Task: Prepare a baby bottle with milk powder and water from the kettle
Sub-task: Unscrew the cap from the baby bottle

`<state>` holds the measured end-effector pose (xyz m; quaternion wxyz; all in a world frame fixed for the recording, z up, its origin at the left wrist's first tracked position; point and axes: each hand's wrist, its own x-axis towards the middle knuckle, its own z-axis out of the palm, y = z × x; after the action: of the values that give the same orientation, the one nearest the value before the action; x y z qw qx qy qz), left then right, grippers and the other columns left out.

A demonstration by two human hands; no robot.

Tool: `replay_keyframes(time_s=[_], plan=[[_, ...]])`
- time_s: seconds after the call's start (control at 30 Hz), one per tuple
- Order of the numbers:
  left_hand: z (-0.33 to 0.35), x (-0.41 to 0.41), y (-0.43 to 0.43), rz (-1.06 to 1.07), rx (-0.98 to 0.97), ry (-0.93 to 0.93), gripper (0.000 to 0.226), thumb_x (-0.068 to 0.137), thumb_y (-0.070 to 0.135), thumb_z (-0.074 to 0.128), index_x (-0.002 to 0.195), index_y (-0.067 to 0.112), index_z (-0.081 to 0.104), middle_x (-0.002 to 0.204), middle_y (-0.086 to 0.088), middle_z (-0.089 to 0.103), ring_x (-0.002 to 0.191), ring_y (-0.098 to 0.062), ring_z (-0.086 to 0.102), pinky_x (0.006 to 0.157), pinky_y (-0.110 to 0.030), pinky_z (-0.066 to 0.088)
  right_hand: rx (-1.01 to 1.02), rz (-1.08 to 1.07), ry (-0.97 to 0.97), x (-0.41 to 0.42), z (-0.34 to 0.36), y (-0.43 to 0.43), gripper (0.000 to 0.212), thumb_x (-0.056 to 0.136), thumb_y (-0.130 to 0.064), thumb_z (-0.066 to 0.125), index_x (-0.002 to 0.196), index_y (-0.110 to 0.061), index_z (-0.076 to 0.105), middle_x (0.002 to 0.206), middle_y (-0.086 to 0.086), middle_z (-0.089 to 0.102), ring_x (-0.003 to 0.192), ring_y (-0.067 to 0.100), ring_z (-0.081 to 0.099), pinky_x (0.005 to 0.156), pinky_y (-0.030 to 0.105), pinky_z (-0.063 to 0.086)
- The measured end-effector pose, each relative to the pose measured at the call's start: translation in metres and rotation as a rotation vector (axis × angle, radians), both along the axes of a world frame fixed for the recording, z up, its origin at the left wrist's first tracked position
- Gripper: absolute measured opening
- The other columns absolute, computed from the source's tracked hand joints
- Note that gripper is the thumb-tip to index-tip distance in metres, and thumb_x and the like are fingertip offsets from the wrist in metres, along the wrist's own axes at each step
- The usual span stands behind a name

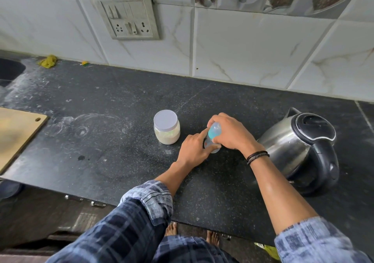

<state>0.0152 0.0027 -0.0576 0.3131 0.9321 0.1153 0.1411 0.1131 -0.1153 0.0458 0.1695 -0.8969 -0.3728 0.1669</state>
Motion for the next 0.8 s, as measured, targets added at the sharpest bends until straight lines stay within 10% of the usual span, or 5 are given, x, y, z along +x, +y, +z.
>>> replay_keyframes(time_s=[0.4, 0.63, 0.8], plan=[[-0.0035, 0.0002, -0.0006, 0.026, 0.007, -0.014, 0.076, 0.089, 0.074, 0.048, 0.139, 0.017, 0.055, 0.097, -0.002, 0.071, 0.077, -0.01, 0.045, 0.075, -0.031, 0.036, 0.019, 0.034, 0.1, 0.0081, 0.0012, -0.0047, 0.053, 0.076, 0.002, 0.082, 0.104, -0.037, 0.058, 0.114, -0.014, 0.047, 0.109, 0.016, 0.054, 0.079, 0.025, 0.046], [-0.006, -0.0001, -0.0008, 0.015, -0.005, -0.04, 0.07, 0.092, 0.068, 0.052, 0.146, 0.024, 0.049, 0.098, -0.001, 0.072, 0.082, -0.019, 0.059, 0.079, -0.031, 0.039, 0.048, -0.045, 0.01, 0.0077, 0.0001, -0.006, 0.052, 0.083, -0.04, 0.083, 0.128, -0.031, 0.059, 0.127, -0.004, 0.05, 0.104, 0.015, 0.054, 0.084, 0.032, 0.048], [-0.0054, 0.0, -0.0005, 0.014, -0.018, -0.035, 0.068, 0.092, 0.069, 0.053, 0.144, 0.024, 0.049, 0.1, 0.0, 0.072, 0.08, -0.015, 0.058, 0.08, -0.034, 0.045, 0.053, -0.067, 0.039, 0.0103, 0.0007, -0.0085, 0.044, 0.083, -0.032, 0.084, 0.121, -0.03, 0.062, 0.121, -0.004, 0.059, 0.099, 0.013, 0.055, 0.073, 0.027, 0.042]])
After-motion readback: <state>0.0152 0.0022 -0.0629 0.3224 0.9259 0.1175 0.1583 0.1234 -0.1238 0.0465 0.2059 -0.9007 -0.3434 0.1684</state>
